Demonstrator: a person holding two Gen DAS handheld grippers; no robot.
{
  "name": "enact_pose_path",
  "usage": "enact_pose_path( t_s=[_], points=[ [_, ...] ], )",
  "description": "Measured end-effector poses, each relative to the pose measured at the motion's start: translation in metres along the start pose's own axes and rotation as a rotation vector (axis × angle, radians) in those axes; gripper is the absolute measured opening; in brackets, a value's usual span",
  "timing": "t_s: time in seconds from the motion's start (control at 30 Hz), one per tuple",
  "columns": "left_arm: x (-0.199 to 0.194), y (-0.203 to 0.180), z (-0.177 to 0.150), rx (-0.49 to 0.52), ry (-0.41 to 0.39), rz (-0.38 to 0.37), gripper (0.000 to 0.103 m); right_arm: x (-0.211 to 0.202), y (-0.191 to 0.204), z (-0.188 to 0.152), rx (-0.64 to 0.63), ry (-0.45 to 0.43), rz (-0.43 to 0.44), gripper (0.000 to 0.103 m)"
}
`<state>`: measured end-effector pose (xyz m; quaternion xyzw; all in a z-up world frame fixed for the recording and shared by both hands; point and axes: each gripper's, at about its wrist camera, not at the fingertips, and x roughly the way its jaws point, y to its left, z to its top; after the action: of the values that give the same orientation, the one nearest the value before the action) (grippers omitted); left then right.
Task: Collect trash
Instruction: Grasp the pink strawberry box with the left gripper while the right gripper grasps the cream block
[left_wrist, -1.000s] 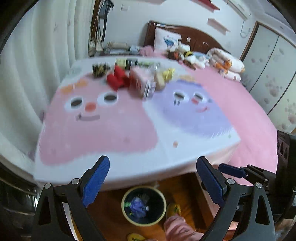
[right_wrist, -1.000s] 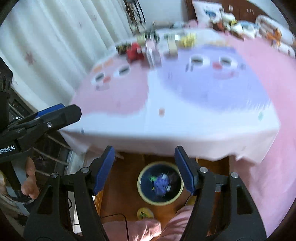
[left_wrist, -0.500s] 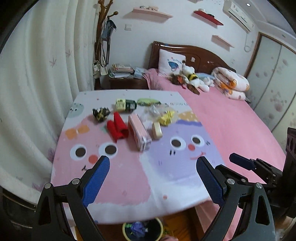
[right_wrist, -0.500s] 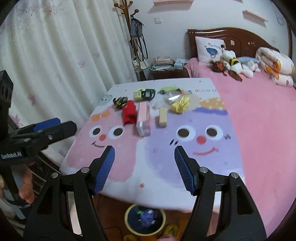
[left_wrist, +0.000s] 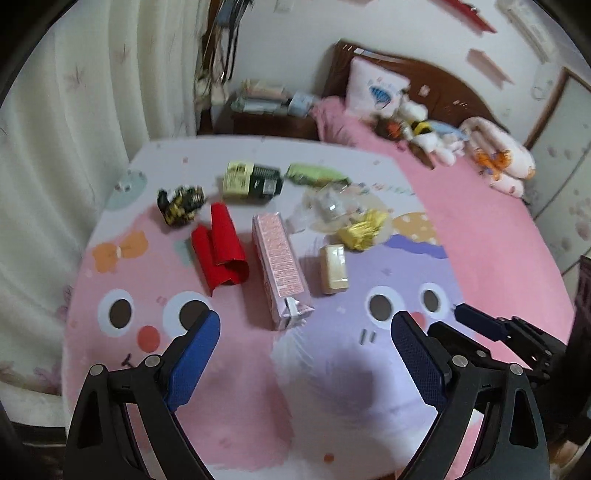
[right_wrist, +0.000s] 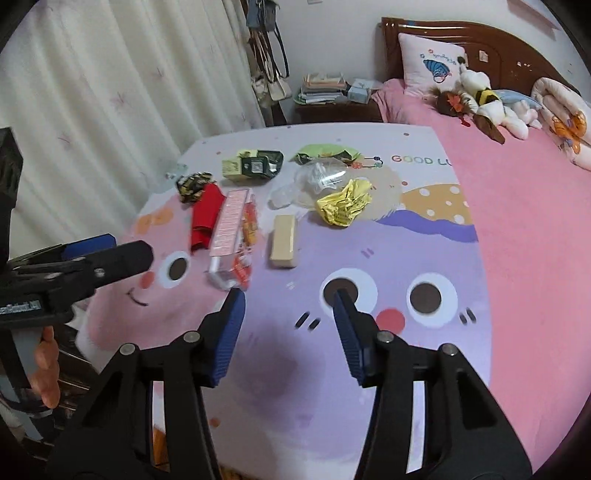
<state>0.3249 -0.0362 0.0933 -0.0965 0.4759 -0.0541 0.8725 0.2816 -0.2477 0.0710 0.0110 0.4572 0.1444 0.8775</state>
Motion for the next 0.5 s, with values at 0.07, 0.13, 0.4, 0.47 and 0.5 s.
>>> enact_pose_path(
  t_s=[0.07, 0.13, 0.4, 0.47, 0.5],
  points=[
    [0.030, 0.007, 0.006, -0.036, 0.028, 0.016, 0.090, 0.024, -0.007, 0.006, 0.000, 0.020, 0.003, 0.047],
    [0.057, 0.011, 0.015, -0.063, 0.062, 0.036, 0.080, 0.044, -0.013, 0.011, 0.013, 0.042, 0.016, 0.047],
    [0.140, 0.018, 0.026, -0.100, 0.158, 0.092, 0.075, 0.100, -0.029, 0.023, 0.028, 0.088, 0.066, 0.047],
    [0.150, 0.017, 0.025, -0.099, 0.171, 0.109, 0.075, 0.108, -0.029, 0.024, 0.028, 0.098, 0.079, 0.047],
    [0.154, 0.016, 0.024, -0.099, 0.174, 0.117, 0.073, 0.113, -0.028, 0.025, 0.024, 0.102, 0.084, 0.047]
  ],
)
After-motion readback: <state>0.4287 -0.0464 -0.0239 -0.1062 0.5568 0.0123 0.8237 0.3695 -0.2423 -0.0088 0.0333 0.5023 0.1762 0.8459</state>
